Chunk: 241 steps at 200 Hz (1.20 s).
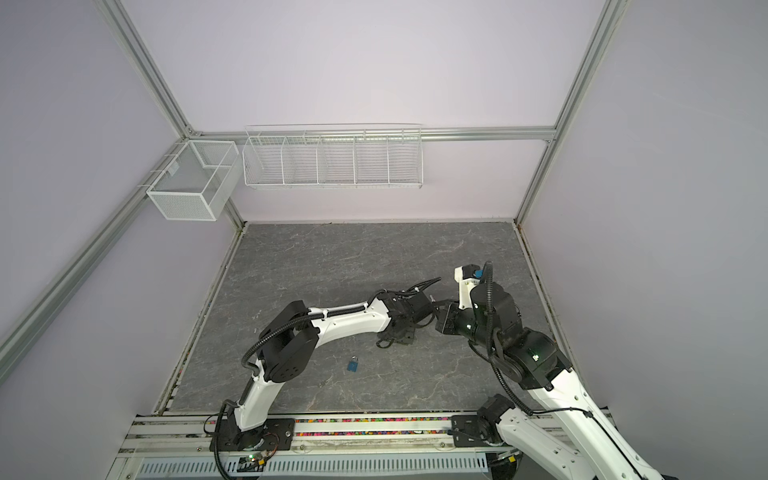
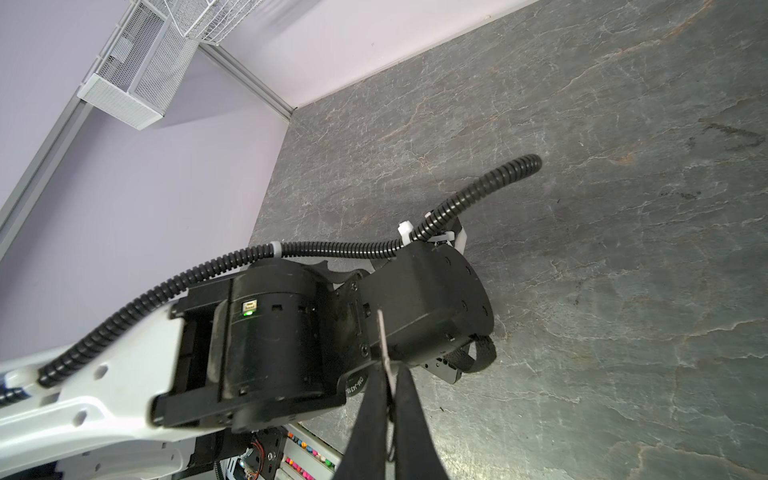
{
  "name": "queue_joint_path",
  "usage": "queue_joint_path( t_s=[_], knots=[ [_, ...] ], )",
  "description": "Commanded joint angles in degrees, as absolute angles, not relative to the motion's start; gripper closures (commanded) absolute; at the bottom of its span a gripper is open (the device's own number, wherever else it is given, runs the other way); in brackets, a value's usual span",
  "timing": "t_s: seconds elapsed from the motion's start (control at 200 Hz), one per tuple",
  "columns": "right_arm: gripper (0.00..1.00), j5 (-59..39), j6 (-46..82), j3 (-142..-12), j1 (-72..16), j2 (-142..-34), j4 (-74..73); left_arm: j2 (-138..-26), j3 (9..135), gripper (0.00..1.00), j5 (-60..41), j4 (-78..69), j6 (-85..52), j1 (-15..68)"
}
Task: Unlock with the key
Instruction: 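Grasp the yellow padlock body with the left gripper, then lift the yellow padlock and bring both grippers together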
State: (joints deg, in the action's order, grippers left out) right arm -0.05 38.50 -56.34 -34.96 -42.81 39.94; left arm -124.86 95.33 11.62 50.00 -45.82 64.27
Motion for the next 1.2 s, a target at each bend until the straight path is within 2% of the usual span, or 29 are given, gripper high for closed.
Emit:
queue_joint_path(
  t_s=[0.0,0.25,0.32,0.685,0.89,1.199],
  knots=[
    [0.93,-0.63,37.93,-57.07,-34.78,-42.95,38.76,-126.84,96.68,0.66,13.03,52.0,-46.37,64.61],
    [0.93,-1.23,37.69,-56.98,-34.82,-43.42,38.7,-127.04,96.07,0.72,12.5,50.96,-46.38,64.79],
    [0.93,-1.23,37.48,-56.98,-34.8,-43.54,38.67,-126.76,95.65,0.78,12.47,50.65,-46.5,64.84],
    [0.93,-0.56,34.86,-57.04,-34.85,-41.37,41.32,-122.26,92.58,0.91,13.45,48.09,-49.83,64.81],
    [0.93,-0.33,31.37,-57.99,-34.86,-39.56,44.34,-115.23,89.72,1.0,17.0,47.72,-53.92,63.92],
    [0.93,-5.87,26.89,-53.49,-36.43,-38.35,39.2,-96.79,76.82,1.0,19.63,39.52,-61.37,60.62]
  ],
)
